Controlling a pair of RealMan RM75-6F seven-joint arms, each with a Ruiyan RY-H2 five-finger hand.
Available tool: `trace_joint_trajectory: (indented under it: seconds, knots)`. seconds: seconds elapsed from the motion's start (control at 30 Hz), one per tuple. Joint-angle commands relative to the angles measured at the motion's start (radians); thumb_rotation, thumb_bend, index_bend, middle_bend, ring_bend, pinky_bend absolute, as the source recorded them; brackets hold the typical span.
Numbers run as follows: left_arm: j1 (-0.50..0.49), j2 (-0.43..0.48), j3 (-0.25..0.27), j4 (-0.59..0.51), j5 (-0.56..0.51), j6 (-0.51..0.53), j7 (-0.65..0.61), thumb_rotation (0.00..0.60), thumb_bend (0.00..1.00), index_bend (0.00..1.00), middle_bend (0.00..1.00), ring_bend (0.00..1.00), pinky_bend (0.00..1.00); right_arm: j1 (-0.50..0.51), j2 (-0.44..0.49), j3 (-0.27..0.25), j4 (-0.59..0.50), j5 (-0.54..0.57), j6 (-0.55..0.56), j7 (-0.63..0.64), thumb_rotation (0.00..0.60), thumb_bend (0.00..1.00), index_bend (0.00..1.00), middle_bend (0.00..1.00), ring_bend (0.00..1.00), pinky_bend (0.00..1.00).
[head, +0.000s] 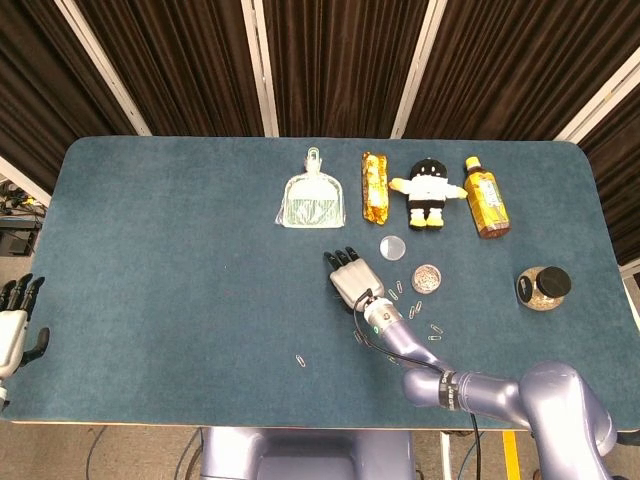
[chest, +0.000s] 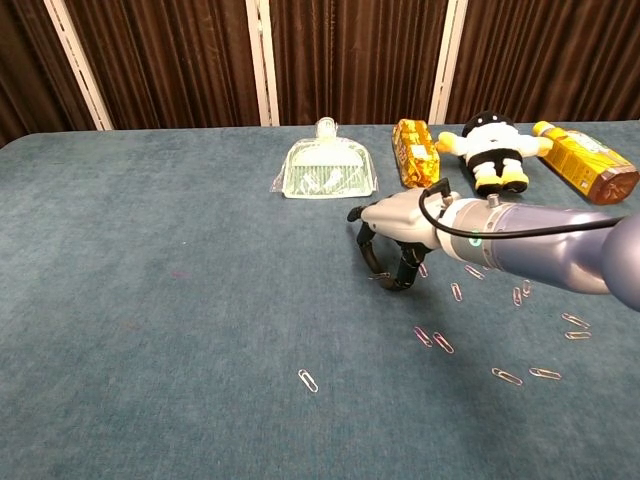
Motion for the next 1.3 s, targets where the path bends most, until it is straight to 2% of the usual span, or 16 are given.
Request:
trace_joint_trajectory:
  seconds: [0.03,0.3,1.3]
  knots:
    - [-0.001,-0.001,-0.001,0.001,-0.001,-0.002,0.000,0.600,0.48,0.00,0.00,0.00,0.00,0.003,-0.005,-0.003,0.010,0.004,-0.006,0.004,0.600,0.30,0.51,0.00,0.00,0.00]
    - [0.000,0.000,0.000,0.003,0.001,-0.003,-0.002,0.600,0.48,0.00,0.00,0.00,0.00,0.008,-0.008,-0.011,0.021,0.005,-0.008,0.013,0.600,0.34,0.51,0.00,0.00,0.00]
    - [0.000,-0.001,0.001,0.000,0.012,-0.002,0.002,0.600,0.48,0.00,0.00,0.00,0.00,-0.004,0.026,-0.029,-0.006,0.018,0.019,0.024,0.600,0.36,0.58,0.00,0.00,0.00]
